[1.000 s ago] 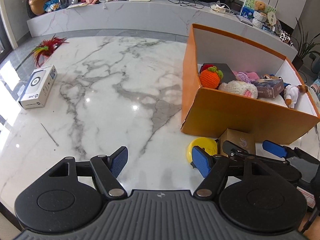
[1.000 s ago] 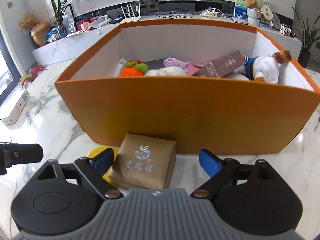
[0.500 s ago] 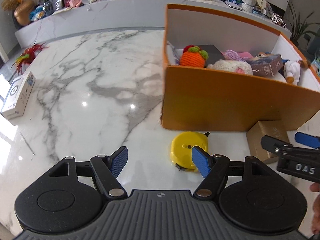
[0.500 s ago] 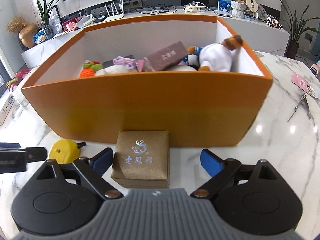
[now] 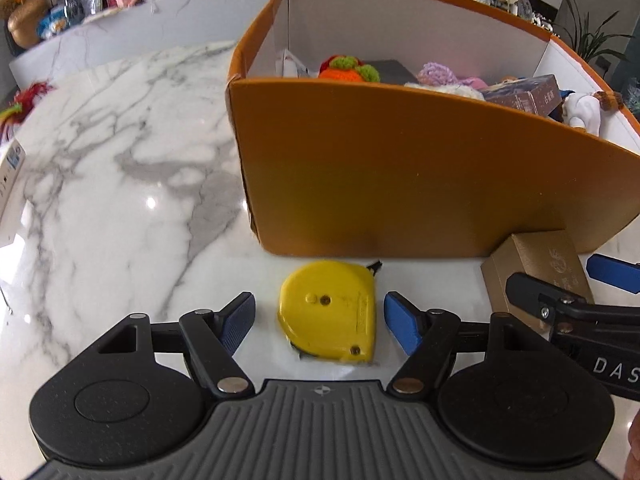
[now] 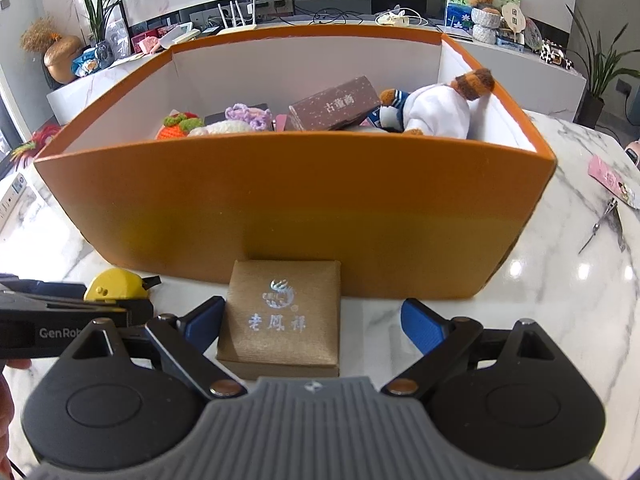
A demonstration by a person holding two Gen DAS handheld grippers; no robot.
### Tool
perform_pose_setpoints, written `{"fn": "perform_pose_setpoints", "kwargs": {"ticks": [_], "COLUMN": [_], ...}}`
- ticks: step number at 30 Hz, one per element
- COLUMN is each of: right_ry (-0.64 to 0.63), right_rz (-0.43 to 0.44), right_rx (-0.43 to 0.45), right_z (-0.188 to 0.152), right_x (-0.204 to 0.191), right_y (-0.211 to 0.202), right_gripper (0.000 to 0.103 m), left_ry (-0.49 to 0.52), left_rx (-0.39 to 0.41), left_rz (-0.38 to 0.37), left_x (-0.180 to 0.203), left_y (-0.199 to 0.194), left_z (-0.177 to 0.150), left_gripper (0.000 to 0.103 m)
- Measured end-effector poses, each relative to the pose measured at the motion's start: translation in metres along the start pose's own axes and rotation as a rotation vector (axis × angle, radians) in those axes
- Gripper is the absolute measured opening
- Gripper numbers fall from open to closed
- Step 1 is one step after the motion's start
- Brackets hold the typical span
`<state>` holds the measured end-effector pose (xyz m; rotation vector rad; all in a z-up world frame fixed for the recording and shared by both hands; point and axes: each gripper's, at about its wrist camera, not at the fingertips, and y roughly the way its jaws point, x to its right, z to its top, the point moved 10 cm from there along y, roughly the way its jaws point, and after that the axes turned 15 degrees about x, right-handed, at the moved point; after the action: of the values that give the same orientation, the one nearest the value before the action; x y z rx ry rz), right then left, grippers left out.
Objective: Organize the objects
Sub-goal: 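Grasp the yellow tape measure with the left tool while the right tool grasps the gold gift box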
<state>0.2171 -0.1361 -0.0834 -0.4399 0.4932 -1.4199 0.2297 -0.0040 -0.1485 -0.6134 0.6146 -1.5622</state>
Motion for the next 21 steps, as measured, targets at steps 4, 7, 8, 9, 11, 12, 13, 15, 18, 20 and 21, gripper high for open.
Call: {"fn": "perform_pose_setpoints", "kwargs": {"ticks": [4, 7, 8, 9, 11, 12, 13, 15, 18, 20, 21], "right_ry": [-0.008, -0.006, 0.003, -0.002, -0.05, -0.059, -0.059, -0.05, -0.046, -0.048, -0.054], "right_rz": [-0.011, 0.003, 0.024, 0.031, 0.024, 0.025, 0.029, 0.04, 0.047, 0.056, 0.057], "right_rx": [-0.004, -0.014, -0.024, -0.022, -0.018, -0.02, -0.019, -0.02, -0.024, -0.025, -0.023], "right_z": [-0.004, -0.008, -0.01, -0.011, -0.011, -0.012, -0.011, -0.011, -0.011, -0.011, -0.011], "right_x": [0.0, -0.003, -0.005, -0.007, -0.011, -0.011, -0.011, -0.01, -0.008, -0.008, -0.008], "right_y": [0.005, 0.009, 0.009, 0.009, 0.008, 0.008, 0.008, 0.007, 0.005, 0.003, 0.001], "right_gripper": [0.094, 0.088, 0.079, 0.074, 0.065, 0.064, 0.064, 0.063, 0.061, 0.061, 0.061], "left_ry": [0.038, 0.03, 0.034, 0.033, 0.035, 0.033, 0.027, 0.007, -0.021, -0.02, -0.013], "left_rx": [0.03, 0.035, 0.032, 0.026, 0.023, 0.022, 0.02, 0.013, -0.001, 0.002, 0.007], "left_rz": [0.01, 0.007, 0.01, 0.009, 0.006, 0.005, 0.004, 0.002, -0.002, -0.001, 0.002], "left_x": [0.002, 0.002, 0.001, 0.001, 0.001, 0.0, -0.001, -0.004, -0.008, -0.008, -0.008], "left_y": [0.0, -0.004, -0.005, -0.005, -0.007, -0.008, -0.008, -0.01, -0.013, -0.016, -0.017], "left_z": [-0.002, -0.001, -0.001, -0.001, -0.002, -0.002, -0.002, -0.003, -0.004, -0.003, -0.001], "left_gripper": [0.083, 0.062, 0.058, 0.058, 0.057, 0.057, 0.057, 0.057, 0.057, 0.057, 0.057]}}
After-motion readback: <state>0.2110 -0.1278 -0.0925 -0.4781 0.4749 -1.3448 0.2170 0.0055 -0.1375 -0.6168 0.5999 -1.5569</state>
